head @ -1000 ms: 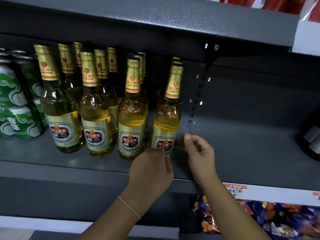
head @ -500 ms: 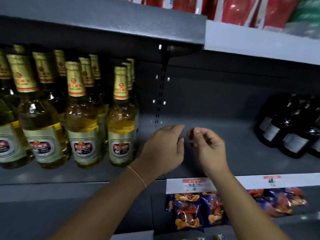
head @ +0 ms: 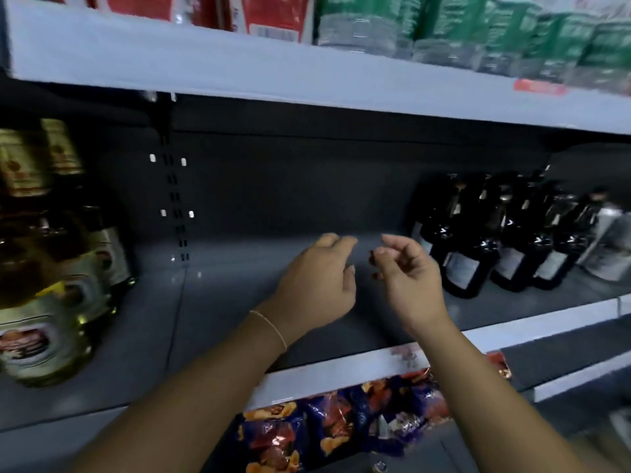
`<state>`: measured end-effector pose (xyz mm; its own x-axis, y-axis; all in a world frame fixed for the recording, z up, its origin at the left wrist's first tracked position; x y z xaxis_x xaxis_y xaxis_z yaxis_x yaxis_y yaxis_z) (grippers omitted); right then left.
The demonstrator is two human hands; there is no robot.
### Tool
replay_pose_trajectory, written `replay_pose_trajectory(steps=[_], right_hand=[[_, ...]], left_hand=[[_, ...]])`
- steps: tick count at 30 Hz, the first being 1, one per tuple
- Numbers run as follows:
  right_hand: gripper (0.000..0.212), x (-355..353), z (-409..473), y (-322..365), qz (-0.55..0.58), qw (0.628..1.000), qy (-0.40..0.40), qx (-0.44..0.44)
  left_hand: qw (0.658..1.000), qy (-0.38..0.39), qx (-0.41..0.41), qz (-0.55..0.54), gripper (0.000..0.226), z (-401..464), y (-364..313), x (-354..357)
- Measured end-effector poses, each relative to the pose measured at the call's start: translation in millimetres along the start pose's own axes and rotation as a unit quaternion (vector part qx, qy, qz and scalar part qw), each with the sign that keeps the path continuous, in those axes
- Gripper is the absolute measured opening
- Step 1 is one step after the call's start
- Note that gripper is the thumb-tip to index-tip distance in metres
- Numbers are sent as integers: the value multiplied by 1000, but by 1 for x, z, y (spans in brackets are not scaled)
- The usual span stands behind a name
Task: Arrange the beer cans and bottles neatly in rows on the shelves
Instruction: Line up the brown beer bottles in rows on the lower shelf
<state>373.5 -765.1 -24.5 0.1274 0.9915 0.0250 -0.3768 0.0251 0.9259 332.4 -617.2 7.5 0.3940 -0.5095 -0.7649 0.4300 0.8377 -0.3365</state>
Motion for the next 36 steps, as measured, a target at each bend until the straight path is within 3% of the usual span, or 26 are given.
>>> replay_pose_trajectory(steps=[4, 8, 16, 21, 24, 30, 36], right_hand=[[20, -41, 42, -4, -29, 999, -15, -22], [26, -80, 77, 0, -98, 989, -80, -73], [44, -156, 108, -2, -256, 930, -222, -146], [62, -171, 132, -20, -275, 944, -181, -31], [49, -172, 140, -32, -262, 956, -132, 7], [23, -182, 143, -41, -240, 963, -121, -10], [18, -182, 119, -38, -190, 975, -108, -40]], left_hand=[[1000, 22, -6, -21, 47, 35, -19, 37], [997, 59, -43, -35, 49, 63, -29, 64], [996, 74, -39, -43, 41, 92, -56, 97], [995, 86, -11, -56, 37, 102, -75, 112], [994, 87, -5, -61, 39, 106, -80, 117], [994, 94, 4, -63, 37, 103, -81, 130], [991, 108, -11, -72, 37, 92, -77, 140]])
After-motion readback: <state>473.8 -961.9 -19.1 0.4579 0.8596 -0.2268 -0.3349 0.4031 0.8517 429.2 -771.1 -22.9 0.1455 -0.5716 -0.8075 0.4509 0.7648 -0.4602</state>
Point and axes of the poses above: each hand's wrist, its own z-axis towards the middle knuckle, its own x-axis out of the palm, y = z × x, the point moved 5 cm from there along z, towards the middle knuckle
